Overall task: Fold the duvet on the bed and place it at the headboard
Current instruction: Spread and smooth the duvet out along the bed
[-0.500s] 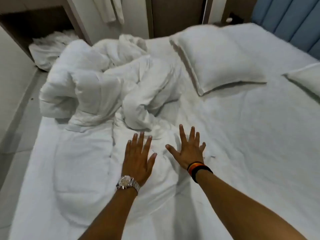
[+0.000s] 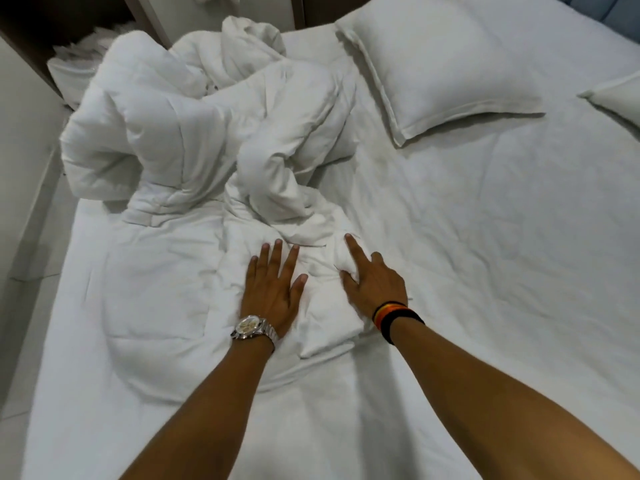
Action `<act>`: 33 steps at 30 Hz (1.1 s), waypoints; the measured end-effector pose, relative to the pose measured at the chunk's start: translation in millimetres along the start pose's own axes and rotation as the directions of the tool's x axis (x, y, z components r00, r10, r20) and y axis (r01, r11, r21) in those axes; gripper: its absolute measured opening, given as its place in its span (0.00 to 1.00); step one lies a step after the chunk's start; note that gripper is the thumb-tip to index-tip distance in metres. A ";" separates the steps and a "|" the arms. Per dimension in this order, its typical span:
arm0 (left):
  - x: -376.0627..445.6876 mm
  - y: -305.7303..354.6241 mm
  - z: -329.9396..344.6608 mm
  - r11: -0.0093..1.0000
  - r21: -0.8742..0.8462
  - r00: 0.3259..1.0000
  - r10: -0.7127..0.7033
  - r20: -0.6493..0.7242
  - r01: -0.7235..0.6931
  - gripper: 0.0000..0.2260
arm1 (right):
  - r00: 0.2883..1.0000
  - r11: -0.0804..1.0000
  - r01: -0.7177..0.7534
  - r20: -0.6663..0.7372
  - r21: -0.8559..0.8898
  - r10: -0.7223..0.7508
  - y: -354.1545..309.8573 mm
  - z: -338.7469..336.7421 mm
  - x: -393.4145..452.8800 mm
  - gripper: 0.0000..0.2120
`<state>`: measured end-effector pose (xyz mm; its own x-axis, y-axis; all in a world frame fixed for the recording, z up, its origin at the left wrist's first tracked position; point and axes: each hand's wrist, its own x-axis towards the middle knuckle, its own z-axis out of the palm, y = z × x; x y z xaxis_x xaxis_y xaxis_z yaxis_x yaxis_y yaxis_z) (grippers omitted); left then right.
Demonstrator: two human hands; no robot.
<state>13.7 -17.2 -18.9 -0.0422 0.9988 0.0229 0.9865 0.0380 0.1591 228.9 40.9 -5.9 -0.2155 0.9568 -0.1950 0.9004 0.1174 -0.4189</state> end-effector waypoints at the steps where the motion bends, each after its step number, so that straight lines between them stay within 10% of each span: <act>1: -7.0 6.1 -5.7 1.000 -0.021 1.000 0.008 0.020 -0.008 0.30 | 1.000 1.000 -0.025 -0.007 0.004 0.025 3.9 -7.9 -20.0 0.34; 24: -300.5 269.1 38.4 0.943 -0.217 0.880 0.317 0.354 -0.252 0.36 | 0.899 0.899 -0.437 -0.011 0.030 0.438 221.4 -21.4 -399.1 0.37; 29: -325.7 152.2 0.3 0.980 -0.201 1.000 -0.015 -0.010 0.013 0.26 | 0.938 0.934 -0.334 -0.138 -0.124 0.317 164.4 6.7 -389.2 0.40; 33: -332.5 9.1 -22.7 0.821 -0.352 0.836 -0.525 -0.157 0.449 0.30 | 0.996 0.995 -0.002 -0.088 -0.097 -0.006 62.5 27.3 -355.9 0.40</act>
<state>33.1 -349.7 -2.6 -0.5783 0.8107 0.0906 0.7352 0.4699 0.4886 351.5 -299.5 13.1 -0.1869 0.9758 -0.1132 0.9333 0.1404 -0.3306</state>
